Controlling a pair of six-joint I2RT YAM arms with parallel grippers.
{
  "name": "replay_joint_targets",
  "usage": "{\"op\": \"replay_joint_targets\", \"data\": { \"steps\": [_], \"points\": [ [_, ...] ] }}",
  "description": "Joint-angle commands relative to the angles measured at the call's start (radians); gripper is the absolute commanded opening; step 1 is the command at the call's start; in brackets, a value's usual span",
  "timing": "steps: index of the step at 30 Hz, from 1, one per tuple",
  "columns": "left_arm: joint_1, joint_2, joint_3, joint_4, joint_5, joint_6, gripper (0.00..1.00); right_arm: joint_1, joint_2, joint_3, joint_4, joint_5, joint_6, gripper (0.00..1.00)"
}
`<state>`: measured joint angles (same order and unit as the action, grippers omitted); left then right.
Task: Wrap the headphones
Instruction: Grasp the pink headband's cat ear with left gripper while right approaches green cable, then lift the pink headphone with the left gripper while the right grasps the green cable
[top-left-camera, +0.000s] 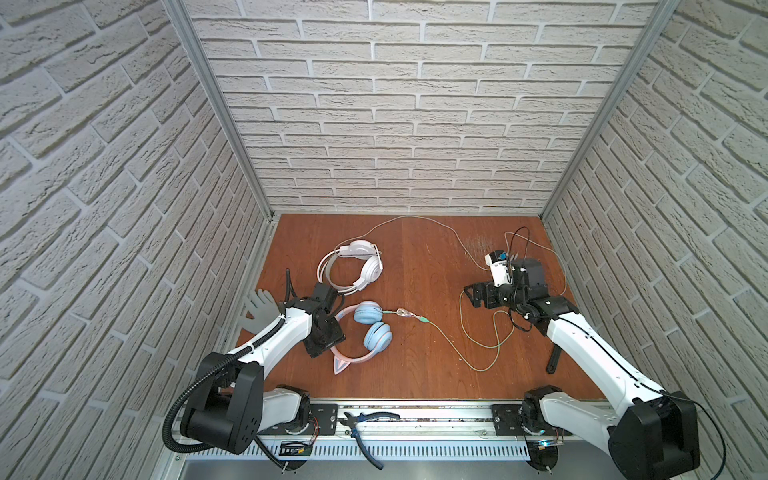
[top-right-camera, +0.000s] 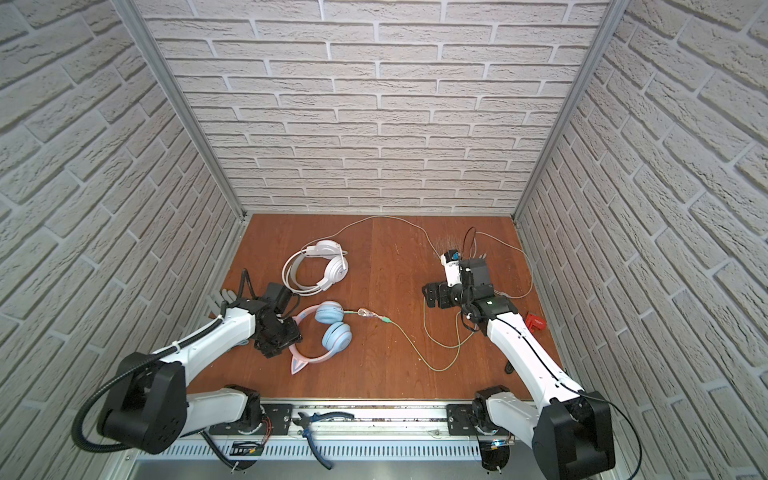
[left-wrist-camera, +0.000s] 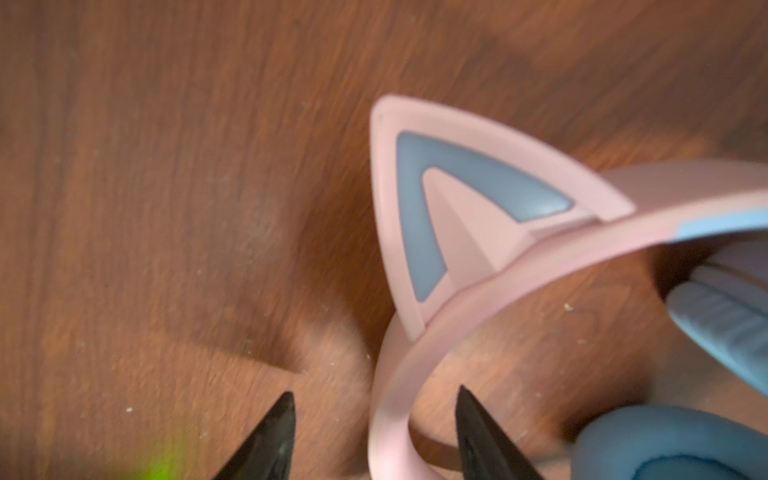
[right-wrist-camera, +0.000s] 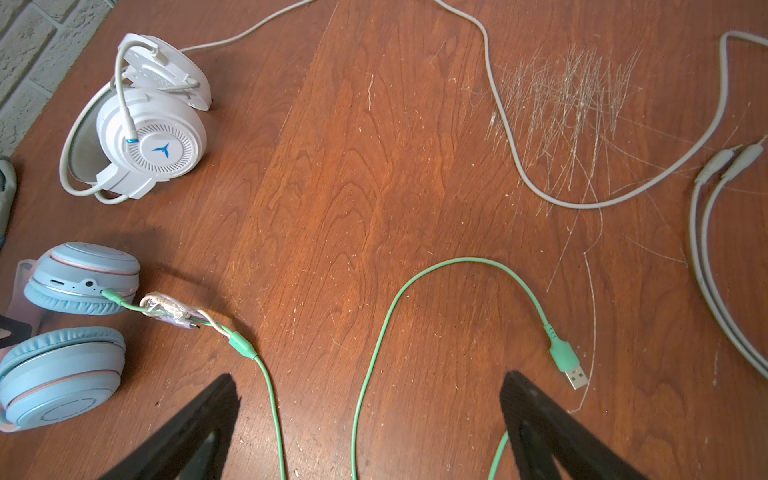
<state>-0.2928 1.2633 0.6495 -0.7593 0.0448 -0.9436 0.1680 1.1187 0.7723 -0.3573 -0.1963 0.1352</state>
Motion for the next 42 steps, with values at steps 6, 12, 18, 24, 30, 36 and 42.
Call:
{"op": "replay_joint_targets", "data": {
  "steps": [6, 12, 18, 24, 30, 36, 42],
  "points": [
    [-0.008, 0.036, -0.028, 0.043, -0.012, -0.005, 0.55, 0.011, 0.02, 0.033, 0.026, 0.014, 0.013, 1.0],
    [-0.024, 0.069, -0.035, 0.057, -0.003, -0.01, 0.52, 0.011, 0.023, 0.032, 0.038, 0.018, 0.027, 1.0],
    [-0.025, 0.119, -0.027, 0.07, 0.001, 0.009, 0.51, 0.012, 0.028, 0.022, 0.034, 0.038, 0.03, 1.0],
    [-0.024, 0.161, -0.021, 0.081, -0.008, 0.027, 0.38, 0.012, 0.03, 0.029, 0.002, 0.043, 0.03, 1.0],
    [-0.025, 0.166, -0.013, 0.086, -0.019, 0.019, 0.37, 0.013, 0.046, 0.021, 0.005, 0.025, 0.038, 1.0],
    [-0.025, 0.148, -0.016, 0.084, -0.029, 0.003, 0.26, 0.013, 0.044, 0.028, -0.017, 0.031, 0.019, 1.0],
    [-0.024, 0.139, 0.012, 0.072, -0.02, 0.005, 0.11, 0.014, 0.052, 0.027, -0.006, -0.015, 0.018, 1.0]
  ]
}}
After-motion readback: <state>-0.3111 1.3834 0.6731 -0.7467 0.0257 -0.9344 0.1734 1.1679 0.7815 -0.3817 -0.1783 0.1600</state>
